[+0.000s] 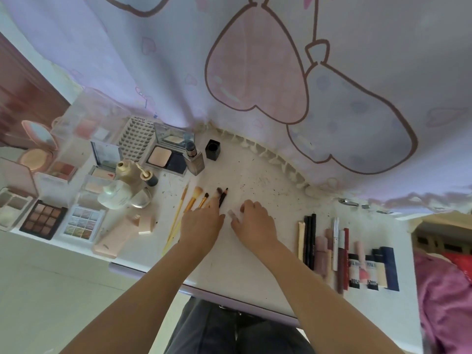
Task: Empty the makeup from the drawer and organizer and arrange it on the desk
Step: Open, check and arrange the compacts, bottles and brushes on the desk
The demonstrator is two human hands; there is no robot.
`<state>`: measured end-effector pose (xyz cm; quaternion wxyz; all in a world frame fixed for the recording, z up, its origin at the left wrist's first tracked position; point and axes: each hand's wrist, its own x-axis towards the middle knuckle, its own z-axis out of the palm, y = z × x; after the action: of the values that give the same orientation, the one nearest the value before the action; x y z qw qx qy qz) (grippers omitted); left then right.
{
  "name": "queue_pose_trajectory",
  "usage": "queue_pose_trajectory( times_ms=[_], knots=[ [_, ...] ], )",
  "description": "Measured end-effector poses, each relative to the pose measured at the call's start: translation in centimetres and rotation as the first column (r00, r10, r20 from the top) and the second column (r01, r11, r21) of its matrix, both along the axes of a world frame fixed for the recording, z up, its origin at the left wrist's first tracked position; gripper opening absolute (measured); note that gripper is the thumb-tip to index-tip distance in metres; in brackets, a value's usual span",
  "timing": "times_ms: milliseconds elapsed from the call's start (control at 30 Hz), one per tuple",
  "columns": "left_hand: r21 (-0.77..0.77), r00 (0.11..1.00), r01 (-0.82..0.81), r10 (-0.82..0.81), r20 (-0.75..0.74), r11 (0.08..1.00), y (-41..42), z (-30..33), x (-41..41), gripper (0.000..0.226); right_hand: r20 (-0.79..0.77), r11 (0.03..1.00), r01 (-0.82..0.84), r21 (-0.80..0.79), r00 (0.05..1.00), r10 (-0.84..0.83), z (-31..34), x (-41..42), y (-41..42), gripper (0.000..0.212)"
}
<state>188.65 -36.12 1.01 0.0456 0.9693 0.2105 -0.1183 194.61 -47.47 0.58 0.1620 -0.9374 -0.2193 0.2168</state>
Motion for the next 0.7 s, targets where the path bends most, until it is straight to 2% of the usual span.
queue_pose_trajectory(
  times_ms=[67, 133, 200, 300, 400, 533, 633, 700],
  knots=[
    [0.021, 0.997, 0.078, -0.078, 0.029, 0.997, -1.3, 0.6, 0.3, 0.036, -0.032, 0.998, 0.040, 0.039, 0.999, -0.038, 1.1, 1.7, -1.8, 0.030],
    [-0.024, 0.984, 0.171, -0.170, 0.061, 0.985, -3.8, 1.3, 0.8, 0.029, -0.022, 0.997, 0.056, 0.057, 0.998, -0.055, 2.4, 4.1, -4.7, 0.025],
    [-0.189, 0.973, 0.224, -0.210, 0.094, 0.956, -7.1, 1.6, 1.0, 0.028, -0.030, 0.998, 0.053, 0.045, 0.998, -0.051, 3.7, 6.2, -8.1, 0.024],
    [-0.403, 0.972, 0.228, -0.228, 0.050, 0.886, -12.3, 0.9, 1.1, 0.030, -0.065, 0.998, -0.034, -0.048, 0.997, 0.031, 4.3, 7.9, -11.6, 0.028],
    [-0.367, 0.971, 0.229, -0.241, 0.015, 0.902, -15.0, -0.4, 1.1, 0.036, -0.081, 0.977, -0.156, -0.147, 0.986, 0.145, 3.1, 8.2, -12.8, 0.030],
    [-0.346, 0.990, 0.124, -0.140, -0.021, 0.930, -15.5, -1.2, 1.5, 0.032, -0.003, 0.925, -0.272, -0.265, 0.960, 0.281, 2.3, 7.7, -12.6, 0.032],
    [-0.356, 0.997, 0.066, -0.074, -0.010, 0.932, -14.9, -1.2, 1.6, 0.027, 0.051, 0.931, -0.281, -0.232, 0.953, 0.300, 2.2, 7.4, -11.9, 0.028],
    [-0.308, 0.987, 0.129, -0.091, 0.133, 0.943, -14.0, -0.9, 1.3, 0.023, 0.027, 0.970, -0.206, -0.130, 0.977, 0.211, 2.6, 7.2, -11.3, 0.031]
  ],
)
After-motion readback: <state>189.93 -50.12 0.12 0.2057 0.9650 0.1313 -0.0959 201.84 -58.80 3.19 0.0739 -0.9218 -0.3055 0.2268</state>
